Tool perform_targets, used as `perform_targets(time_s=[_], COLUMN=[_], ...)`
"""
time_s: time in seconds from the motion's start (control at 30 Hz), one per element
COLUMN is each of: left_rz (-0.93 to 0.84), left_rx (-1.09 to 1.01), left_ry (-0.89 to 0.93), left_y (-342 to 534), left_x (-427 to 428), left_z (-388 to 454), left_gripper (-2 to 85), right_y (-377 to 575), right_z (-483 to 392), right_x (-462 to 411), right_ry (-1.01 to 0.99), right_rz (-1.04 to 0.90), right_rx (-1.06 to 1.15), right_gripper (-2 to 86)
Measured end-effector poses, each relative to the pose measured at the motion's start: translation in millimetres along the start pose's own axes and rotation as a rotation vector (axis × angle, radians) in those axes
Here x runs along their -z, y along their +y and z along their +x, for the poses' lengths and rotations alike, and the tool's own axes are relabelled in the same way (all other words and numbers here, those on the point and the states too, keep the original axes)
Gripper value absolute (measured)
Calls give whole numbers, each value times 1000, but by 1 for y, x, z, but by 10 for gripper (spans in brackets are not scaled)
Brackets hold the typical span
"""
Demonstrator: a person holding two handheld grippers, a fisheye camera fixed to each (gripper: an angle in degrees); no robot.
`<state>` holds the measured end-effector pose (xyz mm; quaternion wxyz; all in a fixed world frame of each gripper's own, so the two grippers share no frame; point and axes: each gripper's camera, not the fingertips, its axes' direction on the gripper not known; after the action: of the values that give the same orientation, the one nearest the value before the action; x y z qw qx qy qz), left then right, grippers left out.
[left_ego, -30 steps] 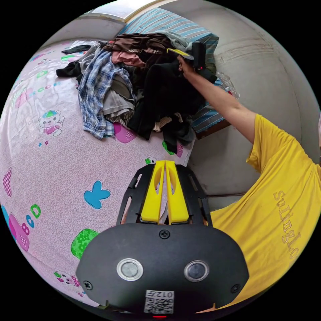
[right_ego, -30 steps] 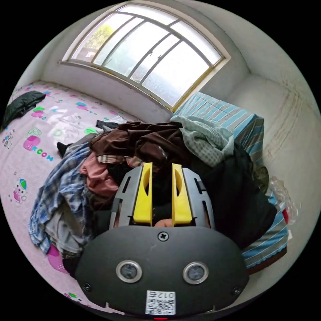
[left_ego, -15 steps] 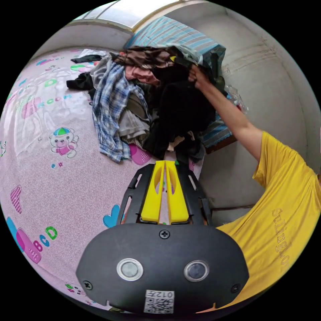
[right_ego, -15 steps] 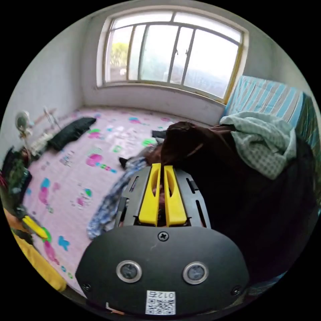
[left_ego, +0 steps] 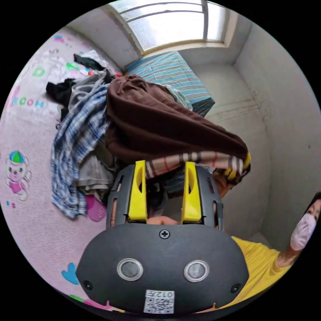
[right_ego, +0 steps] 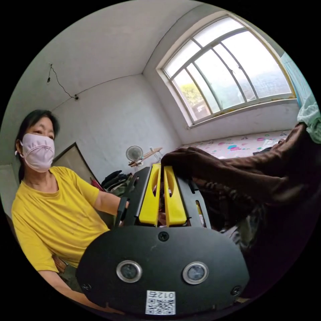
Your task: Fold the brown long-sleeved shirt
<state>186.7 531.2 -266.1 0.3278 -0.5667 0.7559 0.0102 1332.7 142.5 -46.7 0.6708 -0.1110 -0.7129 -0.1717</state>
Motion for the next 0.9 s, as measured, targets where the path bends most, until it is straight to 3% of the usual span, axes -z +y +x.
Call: perform_targets(time_s=[0.13,0.27,0.53,0.73,0.9], left_rz=[30,121,172,283,315], left_rx=[12,-23,-441,-806,-992], left_ry=[98,71,-239,-451,-557], left_y=[22,38,58,105,154], left_x=[5,41,176,274,334], left_z=[11,34,167,303,390], left_gripper=[50,21,1,-2,-2], right_y=[16,22,11,-20,-29], right_z=[-26,-42,-92,-183,-270], right_x=[2,13,18,-7,-39], right_ry=[-29,9,22,71,78], right_rz=[-28,11,182,247,343], right_rx=[12,-6,-8,157,243], right_gripper=[6,6,6,6,6])
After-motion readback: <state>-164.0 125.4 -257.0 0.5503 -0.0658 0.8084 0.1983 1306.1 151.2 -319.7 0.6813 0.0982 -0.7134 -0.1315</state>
